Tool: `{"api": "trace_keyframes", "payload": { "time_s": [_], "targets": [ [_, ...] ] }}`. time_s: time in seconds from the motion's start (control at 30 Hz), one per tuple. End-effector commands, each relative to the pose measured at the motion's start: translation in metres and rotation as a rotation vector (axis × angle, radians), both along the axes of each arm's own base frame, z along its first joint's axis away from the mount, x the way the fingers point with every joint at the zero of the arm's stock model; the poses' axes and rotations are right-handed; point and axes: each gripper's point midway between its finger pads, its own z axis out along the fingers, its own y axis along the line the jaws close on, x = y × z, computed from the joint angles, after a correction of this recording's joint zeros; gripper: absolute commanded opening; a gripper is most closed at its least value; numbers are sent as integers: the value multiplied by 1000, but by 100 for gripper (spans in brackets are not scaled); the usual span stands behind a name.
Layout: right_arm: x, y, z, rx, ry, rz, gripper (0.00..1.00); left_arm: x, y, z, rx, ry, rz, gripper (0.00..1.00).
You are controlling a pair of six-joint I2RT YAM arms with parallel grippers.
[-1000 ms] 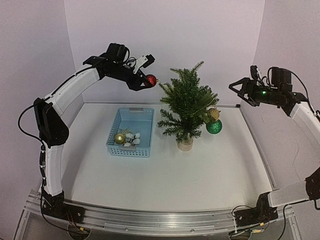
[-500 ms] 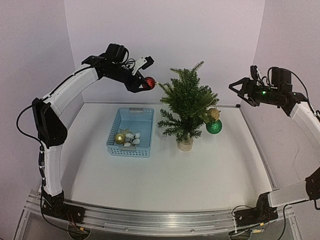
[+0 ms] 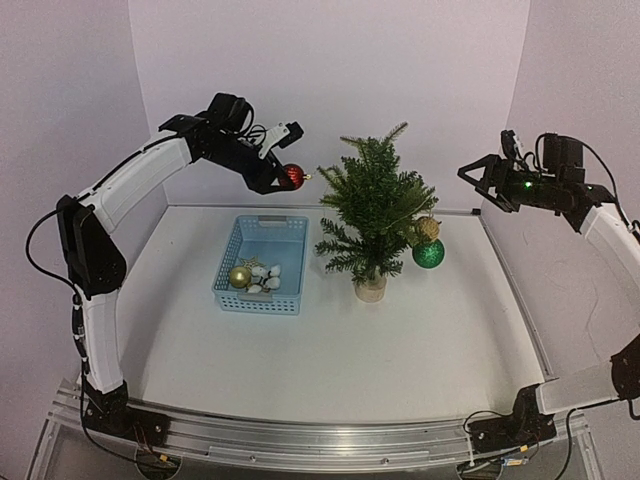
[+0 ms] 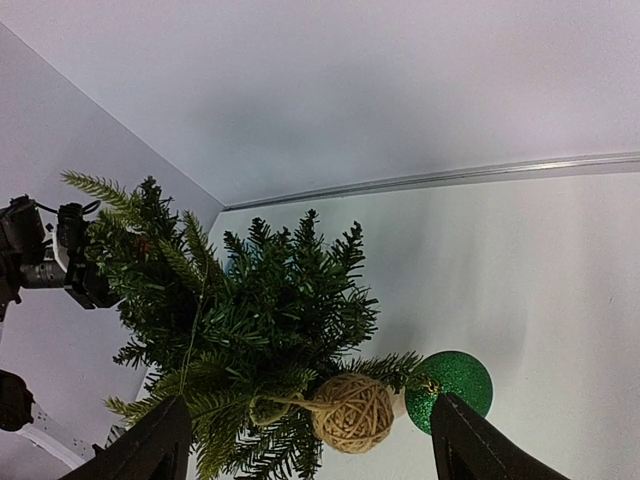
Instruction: Decorate the small christmas tree
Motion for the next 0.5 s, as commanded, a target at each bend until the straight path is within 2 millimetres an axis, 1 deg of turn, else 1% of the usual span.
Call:
{"api": "trace_keyframes", "payload": {
  "time_s": [0.0, 0.1, 0.23, 0.4, 0.47],
  "targets": [
    [0, 1, 22, 13, -62, 7, 82, -14, -5, 11, -17, -18, -44, 43],
    [1, 2, 22, 16, -58, 12, 82, -14, -8, 9, -12, -21, -49, 43],
    [2, 2, 23, 15, -62, 12, 82, -7, -12, 2, -9, -30, -49, 43],
    [2, 2, 24, 17, -61, 11, 82, -4, -26, -4, -16, -32, -73, 43],
    [1, 1, 24, 18, -60, 9, 82, -2, -27, -6, -17, -29, -72, 43]
  ]
}}
